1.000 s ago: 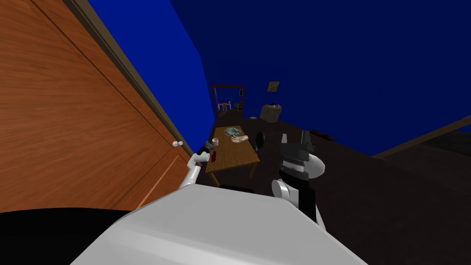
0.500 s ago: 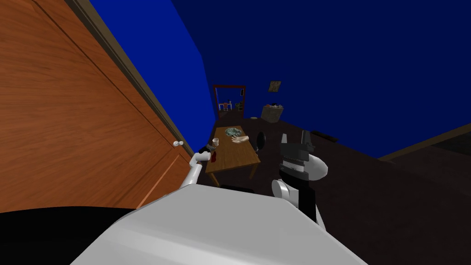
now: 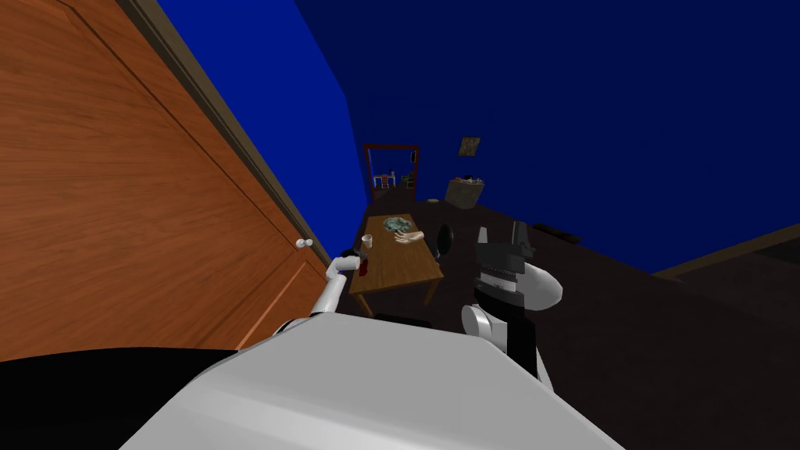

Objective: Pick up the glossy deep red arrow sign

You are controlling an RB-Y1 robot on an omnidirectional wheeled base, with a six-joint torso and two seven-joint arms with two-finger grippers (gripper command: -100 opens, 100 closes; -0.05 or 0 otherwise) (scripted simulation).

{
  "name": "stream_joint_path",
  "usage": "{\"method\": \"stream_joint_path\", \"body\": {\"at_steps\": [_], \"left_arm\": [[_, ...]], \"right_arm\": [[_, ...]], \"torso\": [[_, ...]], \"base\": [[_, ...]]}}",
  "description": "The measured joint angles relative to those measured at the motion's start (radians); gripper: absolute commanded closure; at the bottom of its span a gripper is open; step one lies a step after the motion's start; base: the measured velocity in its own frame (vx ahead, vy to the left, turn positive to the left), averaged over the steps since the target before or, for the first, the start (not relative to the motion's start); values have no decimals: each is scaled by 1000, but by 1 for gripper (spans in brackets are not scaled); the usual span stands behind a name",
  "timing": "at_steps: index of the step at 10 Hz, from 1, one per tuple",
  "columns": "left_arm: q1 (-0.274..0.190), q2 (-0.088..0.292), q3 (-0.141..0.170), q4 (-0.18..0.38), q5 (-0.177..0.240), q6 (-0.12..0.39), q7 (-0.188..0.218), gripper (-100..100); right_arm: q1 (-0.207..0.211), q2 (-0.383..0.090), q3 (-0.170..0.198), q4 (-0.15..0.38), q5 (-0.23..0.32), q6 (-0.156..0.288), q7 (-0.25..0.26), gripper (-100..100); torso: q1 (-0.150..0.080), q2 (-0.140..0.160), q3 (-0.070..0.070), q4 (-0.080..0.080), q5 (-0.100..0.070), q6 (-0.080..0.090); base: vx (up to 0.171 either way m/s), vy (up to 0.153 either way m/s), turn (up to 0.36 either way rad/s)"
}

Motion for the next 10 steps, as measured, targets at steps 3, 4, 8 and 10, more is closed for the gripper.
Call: {"method": "stream_joint_path", "body": {"at_steps": [3, 4, 8, 10], "left_arm": [[-52, -6, 19, 91, -6, 66, 62, -100], [-66, -9, 24, 120, -11, 83, 81, -100], [-105, -21, 43, 177, -17, 196, 151, -100], [-124, -19, 52, 221, -14, 225, 176, -100]], "right_arm": [[0, 0, 0, 0, 0, 0, 0, 0], [0, 0, 0, 0, 0, 0, 0, 0], [0, 0, 0, 0, 0, 0, 0, 0], [0, 0, 0, 0, 0, 0, 0, 0]], "torso": [[0, 0, 0, 0, 0, 0], [0, 0, 0, 0, 0, 0], [1, 0, 0, 0, 0, 0], [1, 1, 0, 0, 0, 0]], "base": [[19, 1, 41], [15, 2, 31], [14, 4, 33], [11, 8, 40]]}}
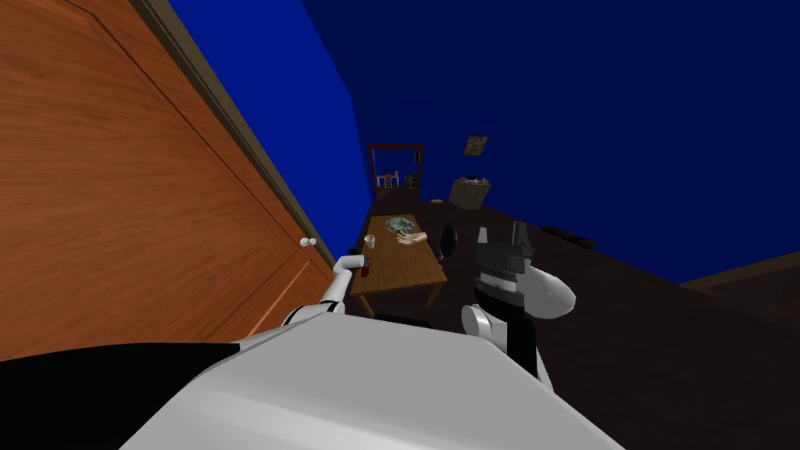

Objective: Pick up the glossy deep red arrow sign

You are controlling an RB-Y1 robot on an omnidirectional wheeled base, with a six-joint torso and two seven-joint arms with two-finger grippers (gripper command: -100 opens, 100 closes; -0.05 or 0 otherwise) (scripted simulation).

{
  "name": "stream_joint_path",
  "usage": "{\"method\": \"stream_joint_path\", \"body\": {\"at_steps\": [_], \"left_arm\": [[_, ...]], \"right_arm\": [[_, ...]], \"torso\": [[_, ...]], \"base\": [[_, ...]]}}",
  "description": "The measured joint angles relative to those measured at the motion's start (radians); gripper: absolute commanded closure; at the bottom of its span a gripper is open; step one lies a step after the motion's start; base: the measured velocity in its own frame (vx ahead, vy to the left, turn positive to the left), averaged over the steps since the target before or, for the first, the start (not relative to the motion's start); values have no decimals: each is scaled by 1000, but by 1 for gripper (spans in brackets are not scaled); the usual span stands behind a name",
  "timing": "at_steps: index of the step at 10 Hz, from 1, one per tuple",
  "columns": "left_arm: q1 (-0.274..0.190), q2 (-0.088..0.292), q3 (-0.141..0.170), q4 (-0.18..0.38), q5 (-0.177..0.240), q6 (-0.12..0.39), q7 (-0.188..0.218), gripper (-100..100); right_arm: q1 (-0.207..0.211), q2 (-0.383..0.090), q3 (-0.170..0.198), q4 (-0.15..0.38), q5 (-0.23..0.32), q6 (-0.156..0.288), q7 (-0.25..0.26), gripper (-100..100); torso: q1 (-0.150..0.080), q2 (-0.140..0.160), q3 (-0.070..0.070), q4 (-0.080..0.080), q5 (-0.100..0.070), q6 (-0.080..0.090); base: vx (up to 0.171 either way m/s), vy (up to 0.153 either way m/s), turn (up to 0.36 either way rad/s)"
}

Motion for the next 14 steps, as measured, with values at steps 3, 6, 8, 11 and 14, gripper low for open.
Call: {"method": "stream_joint_path", "body": {"at_steps": [3, 6, 8, 11, 14], "left_arm": [[-44, -5, 17, 72, -7, 65, 57, -100], [-48, -9, 23, 83, -4, 93, 73, -100], [-8, 17, -24, 60, 24, 85, 112, -100], [60, 47, -90, 6, 61, 80, 172, -100], [119, 79, -153, -35, 98, 73, 228, -100]], "right_arm": [[0, 0, 0, 0, 0, 0, 0, 0], [0, 0, 0, 0, 0, 0, 0, 0], [0, 0, 0, 0, 0, 0, 0, 0], [0, 0, 0, 0, 0, 0, 0, 0], [0, 0, 0, 0, 0, 0, 0, 0]], "torso": [[0, 0, 0, 0, 0, 0], [0, 1, 0, 0, 0, 0], [1, -1, -1, 0, 0, 0], [1, -1, -1, 0, 0, 0], [1, -1, -1, 0, 0, 0]], "base": [[12, 11, 36], [10, 4, -33], [45, 19, -109], [34, 15, -88], [32, 16, -83]]}}
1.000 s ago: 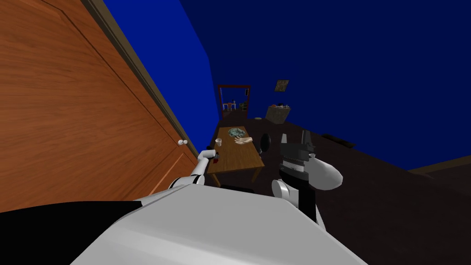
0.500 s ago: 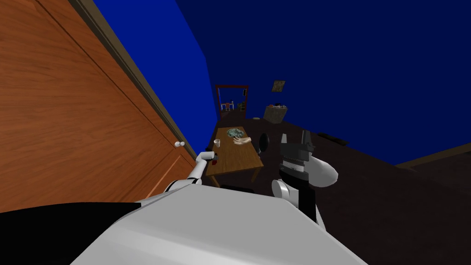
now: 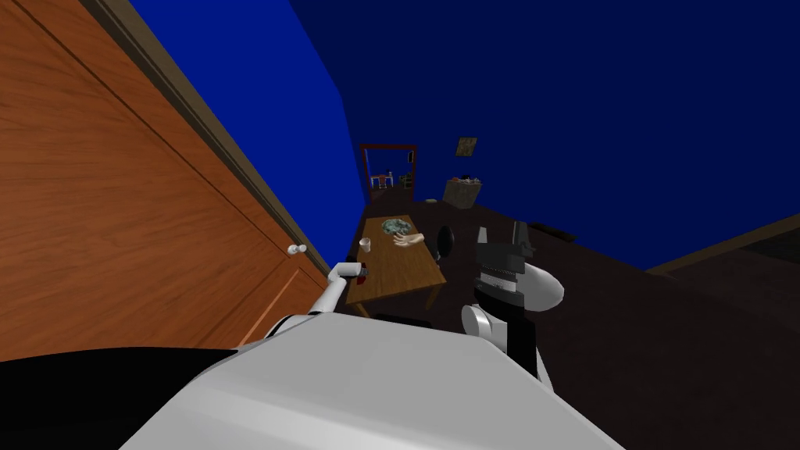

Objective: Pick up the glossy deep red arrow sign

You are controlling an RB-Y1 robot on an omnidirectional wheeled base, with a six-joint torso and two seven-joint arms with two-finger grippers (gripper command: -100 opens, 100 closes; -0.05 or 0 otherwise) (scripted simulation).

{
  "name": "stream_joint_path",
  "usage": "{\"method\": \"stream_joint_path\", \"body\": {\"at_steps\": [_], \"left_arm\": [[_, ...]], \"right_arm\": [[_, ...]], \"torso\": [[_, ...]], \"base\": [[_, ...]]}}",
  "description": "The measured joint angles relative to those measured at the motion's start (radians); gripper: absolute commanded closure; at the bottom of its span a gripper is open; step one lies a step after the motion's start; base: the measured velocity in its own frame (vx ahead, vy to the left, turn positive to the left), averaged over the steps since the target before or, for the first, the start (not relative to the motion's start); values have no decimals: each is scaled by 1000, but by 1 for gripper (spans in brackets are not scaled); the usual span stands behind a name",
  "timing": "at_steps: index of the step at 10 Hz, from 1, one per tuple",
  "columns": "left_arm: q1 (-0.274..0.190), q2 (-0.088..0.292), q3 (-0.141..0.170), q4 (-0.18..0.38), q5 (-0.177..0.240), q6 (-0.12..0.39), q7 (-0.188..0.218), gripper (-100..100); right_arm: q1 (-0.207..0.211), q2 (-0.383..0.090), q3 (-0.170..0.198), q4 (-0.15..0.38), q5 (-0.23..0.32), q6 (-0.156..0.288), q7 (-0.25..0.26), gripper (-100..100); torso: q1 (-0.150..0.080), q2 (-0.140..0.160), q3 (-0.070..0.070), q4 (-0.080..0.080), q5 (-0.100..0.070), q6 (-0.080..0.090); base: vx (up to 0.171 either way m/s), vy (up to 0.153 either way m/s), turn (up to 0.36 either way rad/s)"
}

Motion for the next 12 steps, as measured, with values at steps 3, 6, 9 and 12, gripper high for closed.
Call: {"method": "stream_joint_path", "body": {"at_steps": [3, 6, 9, 12], "left_arm": [[22, 12, -23, -14, 14, -4, 22, 100], [22, 12, -23, -14, 15, -4, 23, 100], [12, 1, -7, -17, 4, 3, 11, 100], [-51, -31, 56, 29, -35, 11, -46, 100]], "right_arm": [[0, 0, 0, 0, 0, 0, 0, 0], [0, 0, 0, 0, 0, 0, 0, 0], [0, 0, 0, 0, 0, 0, 0, 0], [0, 0, 0, 0, 0, 0, 0, 0]], "torso": [[-1, 1, 1, 0, 0, 0], [-1, 1, 1, 0, 0, 0], [-1, 3, 1, 0, -1, -1], [-2, 4, 3, 1, -1, 0]], "base": [[5, 4, -5], [0, 0, 0], [-21, -11, 86], [-39, -17, 84]]}}
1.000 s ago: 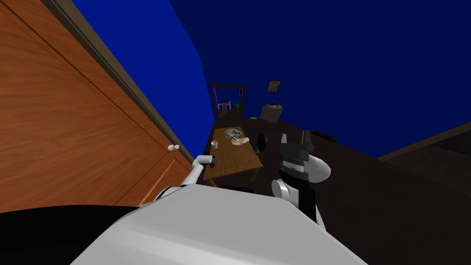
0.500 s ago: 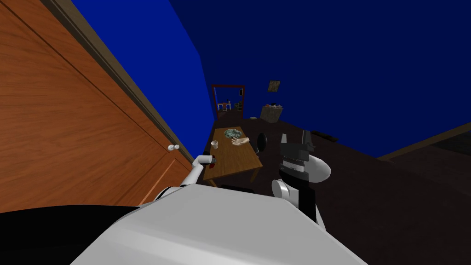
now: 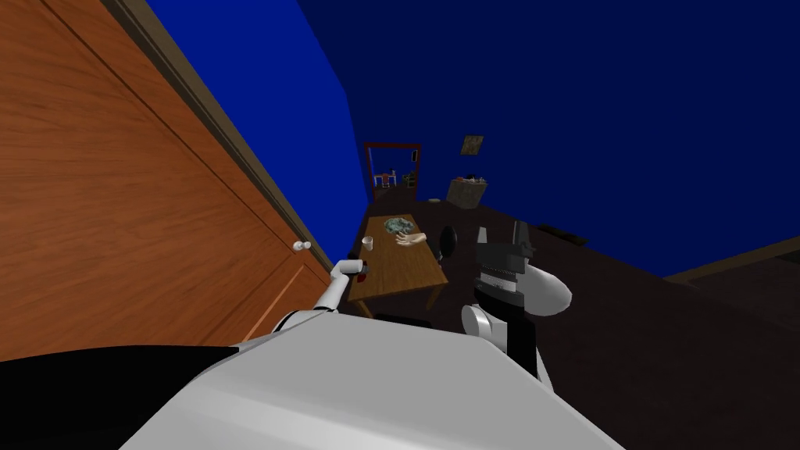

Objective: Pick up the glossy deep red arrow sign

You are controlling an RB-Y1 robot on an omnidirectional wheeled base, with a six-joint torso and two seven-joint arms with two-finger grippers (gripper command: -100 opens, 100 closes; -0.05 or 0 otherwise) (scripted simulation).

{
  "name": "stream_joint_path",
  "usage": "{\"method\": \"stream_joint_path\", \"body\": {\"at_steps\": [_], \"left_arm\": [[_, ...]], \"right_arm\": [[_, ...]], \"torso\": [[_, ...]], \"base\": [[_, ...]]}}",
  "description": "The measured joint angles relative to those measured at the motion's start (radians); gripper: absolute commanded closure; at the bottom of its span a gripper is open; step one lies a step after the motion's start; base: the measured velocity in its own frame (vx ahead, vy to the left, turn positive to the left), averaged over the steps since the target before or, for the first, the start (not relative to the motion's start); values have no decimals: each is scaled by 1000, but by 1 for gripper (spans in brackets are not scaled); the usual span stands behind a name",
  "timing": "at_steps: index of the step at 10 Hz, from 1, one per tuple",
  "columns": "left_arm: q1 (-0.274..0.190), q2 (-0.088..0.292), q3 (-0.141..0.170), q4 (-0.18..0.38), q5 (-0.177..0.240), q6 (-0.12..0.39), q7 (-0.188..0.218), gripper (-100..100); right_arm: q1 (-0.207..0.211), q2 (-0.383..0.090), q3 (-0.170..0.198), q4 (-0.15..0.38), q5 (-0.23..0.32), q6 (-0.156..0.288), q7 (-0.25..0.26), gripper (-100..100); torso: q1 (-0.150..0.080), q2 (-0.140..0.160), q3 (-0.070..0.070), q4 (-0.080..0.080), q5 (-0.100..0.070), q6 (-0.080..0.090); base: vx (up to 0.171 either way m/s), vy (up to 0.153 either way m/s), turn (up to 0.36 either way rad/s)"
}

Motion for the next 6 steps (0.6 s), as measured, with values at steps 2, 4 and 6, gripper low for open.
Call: {"method": "stream_joint_path", "body": {"at_steps": [2, 4, 6], "left_arm": [[-42, -20, 43, 32, -24, 3, -38, 100], [-79, -41, 85, 56, -47, 9, -77, 100], [-104, -54, 108, 73, -62, 14, -99, 0]], "right_arm": [[0, 0, 0, 0, 0, 0, 0, 0], [0, 0, 0, 0, 0, 0, 0, 0], [0, 0, 0, 0, 0, 0, 0, 0]], "torso": [[0, 0, 0, 0, 0, 0], [0, 0, 0, 0, 0, 0], [0, -1, 0, 0, 0, 0]], "base": [[-32, -16, 76], [-33, -11, 81], [-8, -3, 6]]}}
